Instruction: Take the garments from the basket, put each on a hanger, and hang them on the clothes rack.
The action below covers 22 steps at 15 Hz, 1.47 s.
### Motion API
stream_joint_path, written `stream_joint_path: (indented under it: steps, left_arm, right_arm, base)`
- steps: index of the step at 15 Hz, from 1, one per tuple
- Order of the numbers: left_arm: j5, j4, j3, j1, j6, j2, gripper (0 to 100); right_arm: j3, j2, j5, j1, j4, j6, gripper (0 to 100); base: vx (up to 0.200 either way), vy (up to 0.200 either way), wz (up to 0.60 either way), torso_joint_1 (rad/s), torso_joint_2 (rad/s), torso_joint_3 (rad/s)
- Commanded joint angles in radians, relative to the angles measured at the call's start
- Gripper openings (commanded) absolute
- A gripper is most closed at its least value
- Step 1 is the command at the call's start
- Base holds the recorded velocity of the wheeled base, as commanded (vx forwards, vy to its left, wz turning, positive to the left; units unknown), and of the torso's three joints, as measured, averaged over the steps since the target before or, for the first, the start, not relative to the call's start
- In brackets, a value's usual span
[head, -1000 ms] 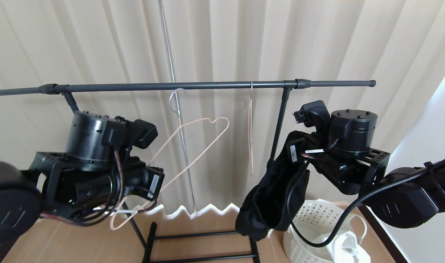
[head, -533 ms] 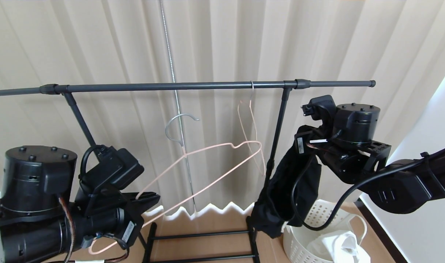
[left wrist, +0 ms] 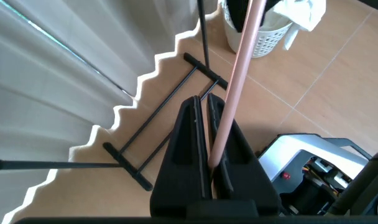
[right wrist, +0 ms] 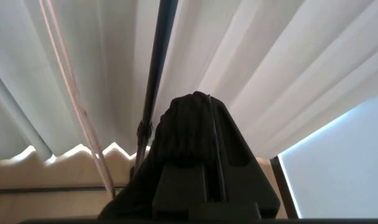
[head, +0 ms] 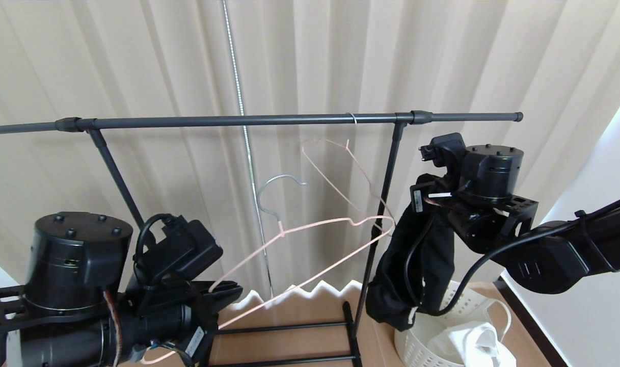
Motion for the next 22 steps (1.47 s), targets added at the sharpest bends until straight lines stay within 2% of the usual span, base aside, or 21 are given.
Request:
stream_joint_path:
  steps: [1, 6, 8, 10, 12, 15, 20, 22]
  left_arm:
    - [0.003, 0.001, -0.038, -0.031, -0.004, 0.083, 0]
    - [0.025, -0.001, -0.112, -0.043, -0.022, 0.165, 0]
    - [0.043, -0.016, -0.165, -0.055, -0.099, 0.205, 0]
    - [0.063, -0.061, -0.181, -0.069, -0.133, 0.238, 0]
    - [0.092, -0.108, -0.181, -0.091, -0.14, 0.271, 0]
    - [0.092, -0.124, -0.182, -0.108, -0.147, 0.284, 0]
    - [0.092, -0.131, -0.182, -0.126, -0.148, 0.286, 0]
    - [0.092, -0.133, -0.178, -0.135, -0.159, 0.286, 0]
  right_arm:
    - [0.003, -0.002, 0.0, 0.0, -0.001, 0.0, 0]
    - [0.02, 0.0, -0.008, 0.048, -0.001, 0.003, 0]
    - [0.035, -0.003, -0.025, 0.085, -0.002, 0.005, 0]
    - [0.047, -0.008, -0.025, 0.103, -0.002, 0.005, 0]
    - [0.058, -0.019, -0.025, 0.123, -0.002, 0.005, 0]
    - [0.075, -0.036, -0.023, 0.151, -0.004, 0.008, 0]
    - [0.113, -0.056, -0.019, 0.273, -0.062, 0.011, 0]
    - [0.112, -0.071, -0.02, 0.309, -0.059, 0.052, 0]
  base:
    - [0.0, 0.0, 0.0, 0.0, 0.0, 0.0]
    - [0.0, 0.0, 0.0, 0.0, 0.0, 0.0]
    - [0.0, 0.0, 0.0, 0.0, 0.0, 0.0]
    - [0.0, 0.0, 0.0, 0.0, 0.0, 0.0]
    - [0.0, 0.0, 0.0, 0.0, 0.0, 0.0]
    - [0.0, 0.0, 0.0, 0.0, 0.0, 0.0]
    - [0.0, 0.0, 0.0, 0.0, 0.0, 0.0]
    - [0.0, 0.0, 0.0, 0.0, 0.0, 0.0]
